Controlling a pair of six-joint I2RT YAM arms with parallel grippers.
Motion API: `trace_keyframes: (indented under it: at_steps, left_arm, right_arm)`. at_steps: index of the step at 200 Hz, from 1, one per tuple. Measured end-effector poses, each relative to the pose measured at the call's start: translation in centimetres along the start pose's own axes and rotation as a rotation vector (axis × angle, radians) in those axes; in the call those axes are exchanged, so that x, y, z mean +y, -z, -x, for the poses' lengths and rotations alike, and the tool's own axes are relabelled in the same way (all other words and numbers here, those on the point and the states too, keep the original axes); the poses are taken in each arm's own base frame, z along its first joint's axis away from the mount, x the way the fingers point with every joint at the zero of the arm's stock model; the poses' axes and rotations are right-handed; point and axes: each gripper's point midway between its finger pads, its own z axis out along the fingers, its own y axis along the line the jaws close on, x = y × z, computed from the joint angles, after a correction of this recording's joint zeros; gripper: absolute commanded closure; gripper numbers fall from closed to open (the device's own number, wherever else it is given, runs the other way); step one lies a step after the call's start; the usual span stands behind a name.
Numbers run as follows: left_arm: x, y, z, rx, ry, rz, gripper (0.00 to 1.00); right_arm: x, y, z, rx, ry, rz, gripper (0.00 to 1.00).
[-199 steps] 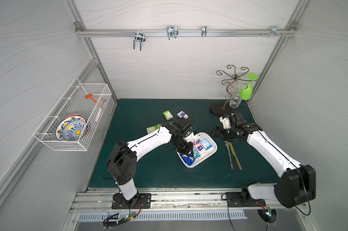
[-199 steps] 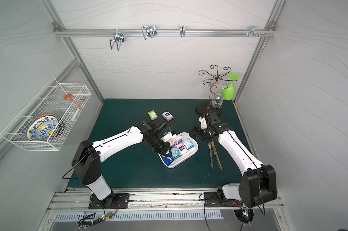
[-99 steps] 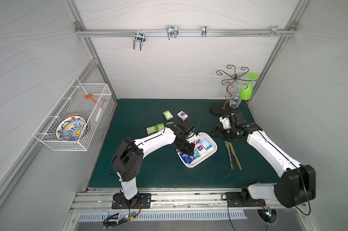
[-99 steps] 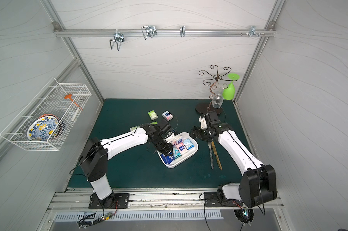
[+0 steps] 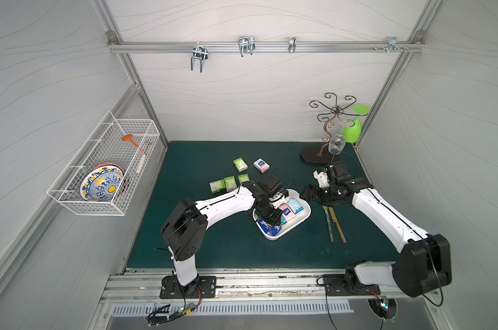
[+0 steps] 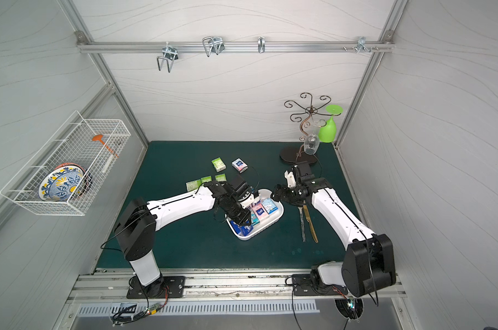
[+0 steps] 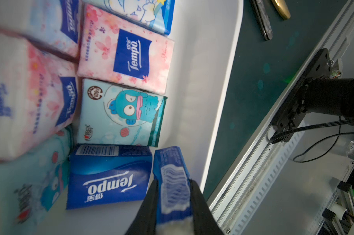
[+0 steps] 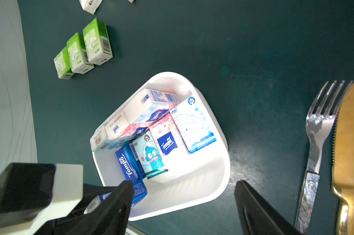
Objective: Put the pocket tissues into the storage box
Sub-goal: Place the pocket tissues in the storage box.
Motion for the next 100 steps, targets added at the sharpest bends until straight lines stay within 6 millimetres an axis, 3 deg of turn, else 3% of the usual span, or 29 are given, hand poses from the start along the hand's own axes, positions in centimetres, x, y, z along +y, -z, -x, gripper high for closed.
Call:
trace_keyframes:
  at_steps: [52, 72, 100]
  left_arm:
    - [2.1, 0.3, 0.1, -0.002, 0.027, 0.041, 0.37]
    - [3.3, 0.8, 0.1, -0.005, 0.046, 0.074, 0.28]
    - [4.0, 2.9, 0.4, -0.039, 0.059, 0.111, 0.27]
  right_arm:
    - [-0.1, -0.1, -0.1, 0.003, -0.001, -0.001, 0.16]
    - [-0.1, -0.1, -0.1, 0.003, -0.001, -0.001, 0.16]
    - [0.3, -0.2, -0.3, 0.009, 0.012, 0.003, 0.16]
